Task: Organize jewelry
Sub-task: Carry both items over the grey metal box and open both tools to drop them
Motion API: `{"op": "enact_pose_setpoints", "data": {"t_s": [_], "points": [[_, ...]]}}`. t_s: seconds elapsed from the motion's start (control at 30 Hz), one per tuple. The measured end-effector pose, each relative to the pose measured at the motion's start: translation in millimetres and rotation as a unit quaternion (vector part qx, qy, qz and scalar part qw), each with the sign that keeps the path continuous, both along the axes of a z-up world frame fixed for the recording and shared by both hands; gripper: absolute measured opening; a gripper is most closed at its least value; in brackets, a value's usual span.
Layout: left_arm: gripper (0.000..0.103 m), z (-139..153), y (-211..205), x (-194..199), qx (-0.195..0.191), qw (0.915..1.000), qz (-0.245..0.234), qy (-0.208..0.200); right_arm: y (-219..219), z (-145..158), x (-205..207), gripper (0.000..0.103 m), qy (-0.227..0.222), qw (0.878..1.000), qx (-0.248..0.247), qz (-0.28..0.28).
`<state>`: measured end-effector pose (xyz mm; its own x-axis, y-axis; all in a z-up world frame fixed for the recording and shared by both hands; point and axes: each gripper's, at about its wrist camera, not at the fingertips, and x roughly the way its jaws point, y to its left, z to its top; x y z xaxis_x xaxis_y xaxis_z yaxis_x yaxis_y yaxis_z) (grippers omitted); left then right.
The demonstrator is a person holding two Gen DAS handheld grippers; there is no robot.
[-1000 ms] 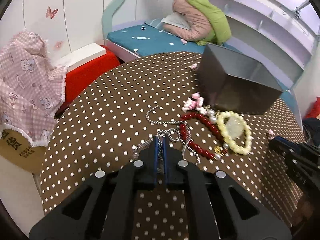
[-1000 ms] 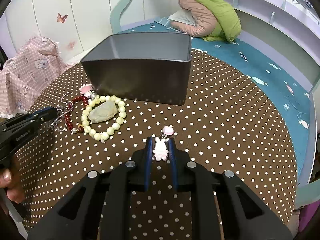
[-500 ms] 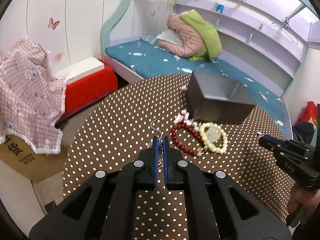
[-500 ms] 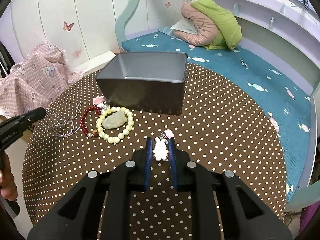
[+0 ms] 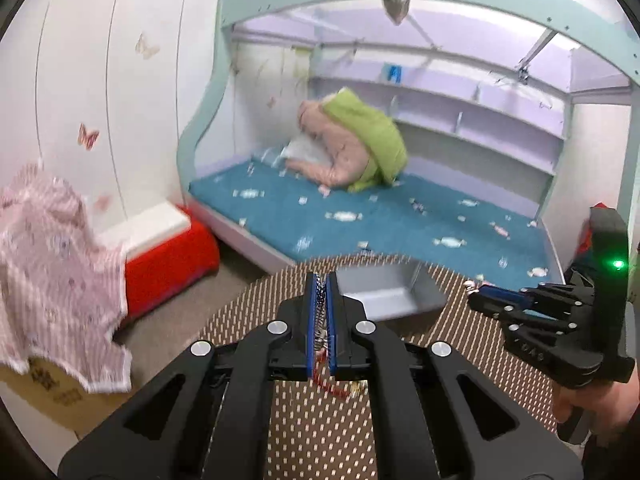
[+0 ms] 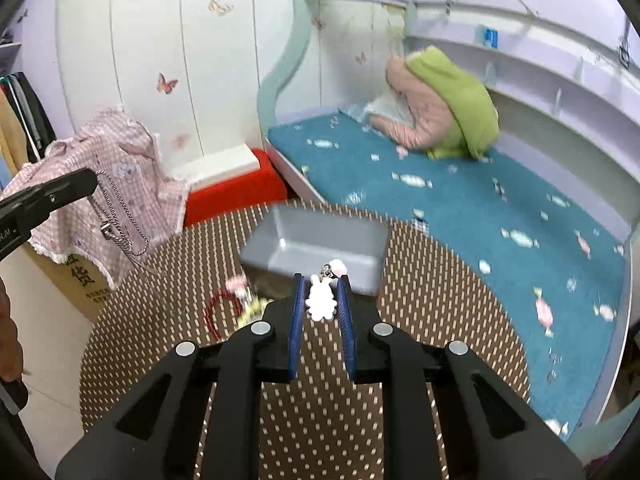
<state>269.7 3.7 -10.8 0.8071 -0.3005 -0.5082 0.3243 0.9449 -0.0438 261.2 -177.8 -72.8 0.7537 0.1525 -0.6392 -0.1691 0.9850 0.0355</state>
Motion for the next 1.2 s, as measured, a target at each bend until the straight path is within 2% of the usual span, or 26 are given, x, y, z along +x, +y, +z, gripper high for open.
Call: {"op": "enact_pose_setpoints", "data": {"t_s": [0.13,0.33,0.5,0.63,0.87,1.13,1.17,1.2], "points": [[0.004,33,-13,4,-0.002,0.9996,-0.014,-0.025,-2,28,13,0.015,-0.018,1.000,0.010,0.007],[0.004,72,-29,21,-0.016,0.9986,-0.030,-0.041,-6,59,35,0.015,-0.031,0.999,0.014,0.014],[0.004,89,-50,45,-0.014,0.9983,-0.041,-0.039,-8,60,59,0.015,-0.015,1.000,0.012,0.010],[0.004,77,-70,73,-0.012,0.9986,-0.050,-0.012,-8,41,81,0.015,0.021,1.000,0.014,0.009],[0.004,31,-93,114,-0.010,0.9967,-0.062,0.051,-13,-1,111,0.015,0.085,0.996,0.020,0.002],[0.005,-19,-93,143,0.009,0.9928,-0.044,0.111,-16,-36,133,0.016,0.149,0.988,0.030,-0.003],[0.008,-23,-91,144,0.013,0.9925,-0.040,0.114,-17,-40,134,0.017,0.155,0.987,0.032,-0.005],[0.013,-27,-90,146,0.020,0.9923,-0.035,0.117,-17,-41,133,0.027,0.157,0.987,0.035,-0.006]]}}
